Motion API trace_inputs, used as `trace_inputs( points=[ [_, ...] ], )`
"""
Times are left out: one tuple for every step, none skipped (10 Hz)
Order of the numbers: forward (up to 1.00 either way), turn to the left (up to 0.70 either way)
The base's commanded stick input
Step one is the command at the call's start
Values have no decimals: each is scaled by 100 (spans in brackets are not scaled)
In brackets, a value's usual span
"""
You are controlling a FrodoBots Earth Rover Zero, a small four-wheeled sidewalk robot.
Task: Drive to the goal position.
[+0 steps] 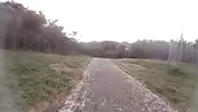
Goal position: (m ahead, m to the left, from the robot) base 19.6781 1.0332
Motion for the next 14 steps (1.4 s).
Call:
trace_inputs(
  points=[
    [70,-1],
    [70,0],
    [70,0],
    [70,-13],
    [70,-14],
    [70,-14],
    [70,-14],
    [70,-14],
    [70,-14],
    [70,-14],
    [70,-9],
    [70,-5],
    [70,0],
    [70,0]
  ],
)
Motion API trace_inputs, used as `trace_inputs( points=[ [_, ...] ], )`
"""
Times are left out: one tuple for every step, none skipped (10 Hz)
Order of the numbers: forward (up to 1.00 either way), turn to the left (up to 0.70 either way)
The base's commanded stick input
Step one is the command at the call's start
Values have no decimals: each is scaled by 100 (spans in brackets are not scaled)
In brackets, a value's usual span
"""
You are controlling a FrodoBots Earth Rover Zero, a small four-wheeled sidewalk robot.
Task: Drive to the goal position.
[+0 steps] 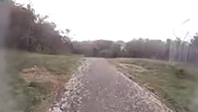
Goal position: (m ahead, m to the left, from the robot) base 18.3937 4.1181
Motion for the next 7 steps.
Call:
trace_inputs(
  points=[
    [70,0],
    [70,0],
    [70,0],
    [70,0],
    [70,-8],
    [70,-11],
    [70,-13]
  ],
)
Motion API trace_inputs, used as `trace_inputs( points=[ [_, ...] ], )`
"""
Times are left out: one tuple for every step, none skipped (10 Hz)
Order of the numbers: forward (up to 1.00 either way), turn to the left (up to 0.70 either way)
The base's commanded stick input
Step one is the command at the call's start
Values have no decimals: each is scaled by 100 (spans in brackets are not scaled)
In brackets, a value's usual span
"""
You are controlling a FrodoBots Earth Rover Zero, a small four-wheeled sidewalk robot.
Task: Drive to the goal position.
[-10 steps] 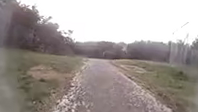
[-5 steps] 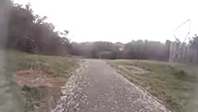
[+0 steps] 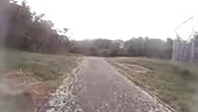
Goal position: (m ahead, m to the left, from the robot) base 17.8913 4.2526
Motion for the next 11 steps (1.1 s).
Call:
trace_inputs(
  points=[
    [70,-7],
    [70,-1],
    [70,0],
    [70,0],
    [70,0],
    [70,0],
    [70,0],
    [70,0],
    [70,0],
    [70,0],
    [70,0]
  ],
)
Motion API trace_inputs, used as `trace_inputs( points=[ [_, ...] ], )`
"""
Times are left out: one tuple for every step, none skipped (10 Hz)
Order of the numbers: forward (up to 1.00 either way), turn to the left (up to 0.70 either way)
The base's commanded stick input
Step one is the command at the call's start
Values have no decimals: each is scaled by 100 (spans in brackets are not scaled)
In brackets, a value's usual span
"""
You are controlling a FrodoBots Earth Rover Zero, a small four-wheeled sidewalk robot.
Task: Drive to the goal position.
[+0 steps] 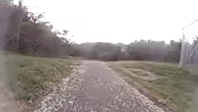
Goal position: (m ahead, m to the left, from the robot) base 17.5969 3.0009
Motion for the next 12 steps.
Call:
trace_inputs(
  points=[
    [70,0],
    [70,0],
    [70,0],
    [70,0],
    [70,0],
    [70,0],
    [70,0],
    [70,0],
    [70,11],
    [70,13],
    [70,14],
    [70,10]
  ],
)
